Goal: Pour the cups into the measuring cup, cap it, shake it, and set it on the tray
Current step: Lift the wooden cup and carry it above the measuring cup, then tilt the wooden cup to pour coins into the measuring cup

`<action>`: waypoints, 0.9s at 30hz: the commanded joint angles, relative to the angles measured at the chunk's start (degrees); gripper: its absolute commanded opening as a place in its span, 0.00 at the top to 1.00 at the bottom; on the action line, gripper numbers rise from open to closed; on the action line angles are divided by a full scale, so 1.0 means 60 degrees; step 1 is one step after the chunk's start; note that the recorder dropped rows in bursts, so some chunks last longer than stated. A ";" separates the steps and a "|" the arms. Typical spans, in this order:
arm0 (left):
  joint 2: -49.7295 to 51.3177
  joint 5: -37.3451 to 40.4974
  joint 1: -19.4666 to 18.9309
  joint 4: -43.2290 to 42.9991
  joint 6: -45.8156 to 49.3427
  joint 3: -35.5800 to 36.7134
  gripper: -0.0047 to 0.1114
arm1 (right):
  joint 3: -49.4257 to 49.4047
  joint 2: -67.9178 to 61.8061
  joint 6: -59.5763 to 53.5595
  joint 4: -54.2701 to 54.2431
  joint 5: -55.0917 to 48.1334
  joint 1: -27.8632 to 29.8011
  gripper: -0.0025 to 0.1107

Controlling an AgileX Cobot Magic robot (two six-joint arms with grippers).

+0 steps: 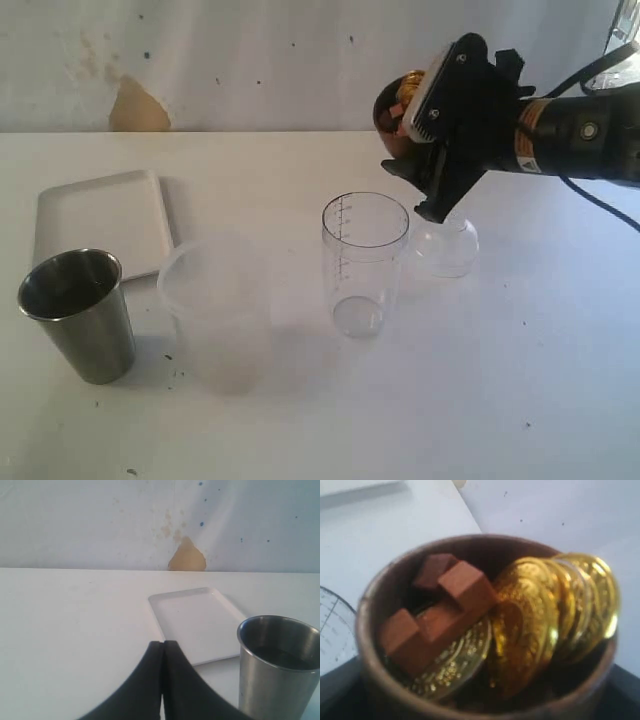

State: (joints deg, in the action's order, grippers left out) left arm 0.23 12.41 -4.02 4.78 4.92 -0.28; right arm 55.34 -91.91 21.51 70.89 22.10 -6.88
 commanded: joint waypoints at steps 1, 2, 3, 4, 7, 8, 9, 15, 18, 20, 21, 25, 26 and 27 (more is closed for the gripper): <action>-0.0039 -0.0071 0.0032 -0.0024 -0.0058 0.0047 0.96 | 0.0081 0.0033 -0.1093 0.0424 0.0047 -0.0003 0.98; -0.0039 -0.0071 0.0032 -0.0024 -0.0058 0.0047 0.96 | 0.0081 0.0033 -0.1253 0.0439 0.0047 -0.0003 0.98; -0.0039 -0.0071 0.0032 -0.0024 -0.0058 0.0047 0.96 | 0.0081 0.0033 -0.1497 0.0469 0.0047 -0.0003 0.98; -0.0039 -0.0071 0.0032 -0.0024 -0.0058 0.0047 0.96 | 0.0081 0.0033 -0.1630 0.0518 0.0047 -0.0003 0.98; -0.0039 -0.0071 0.0032 -0.0024 -0.0058 0.0047 0.96 | 0.0081 0.0033 -0.1896 0.0690 0.0174 -0.0003 0.98; -0.0039 -0.0071 0.0032 -0.0024 -0.0058 0.0047 0.96 | 0.0081 0.0033 -0.1918 0.0837 0.0237 -0.0003 0.98; -0.0039 -0.0071 0.0032 -0.0024 -0.0058 0.0047 0.96 | 0.0081 0.0033 -0.2029 0.1033 0.0335 -0.0003 0.98; -0.0039 -0.0071 0.0032 -0.0024 -0.0058 0.0047 0.96 | 0.0081 0.0033 -0.2646 0.1867 0.0457 -0.0003 0.98; -0.0039 -0.0071 0.0032 -0.0024 -0.0058 0.0047 0.96 | 0.0081 0.0033 -0.3104 0.1867 0.0457 -0.0003 0.98; -0.0039 -0.0071 0.0032 -0.0024 -0.0058 0.0047 0.96 | 0.0081 0.0033 -0.3502 0.1867 0.0457 -0.0003 0.98; -0.0039 -0.0071 0.0032 -0.0024 -0.0058 0.0047 0.96 | 0.0081 0.0033 -0.3806 0.1867 0.0457 -0.0003 0.98; -0.0039 -0.0071 0.0032 -0.0024 -0.0058 0.0047 0.96 | 0.0081 0.0033 -0.4593 0.1867 0.0422 -0.0003 0.98; -0.0039 -0.0071 0.0032 -0.0024 -0.0058 0.0047 0.96 | 0.0081 0.0033 -0.4708 0.1867 0.0422 -0.0003 0.98; -0.0039 -0.0071 0.0032 -0.0024 -0.0058 0.0047 0.96 | 0.0081 0.0033 -0.4804 0.1867 0.0400 -0.0003 0.98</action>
State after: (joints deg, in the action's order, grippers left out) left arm 0.23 12.41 -4.02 4.78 4.92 -0.28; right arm 55.34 -91.91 -4.66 82.59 24.43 -6.88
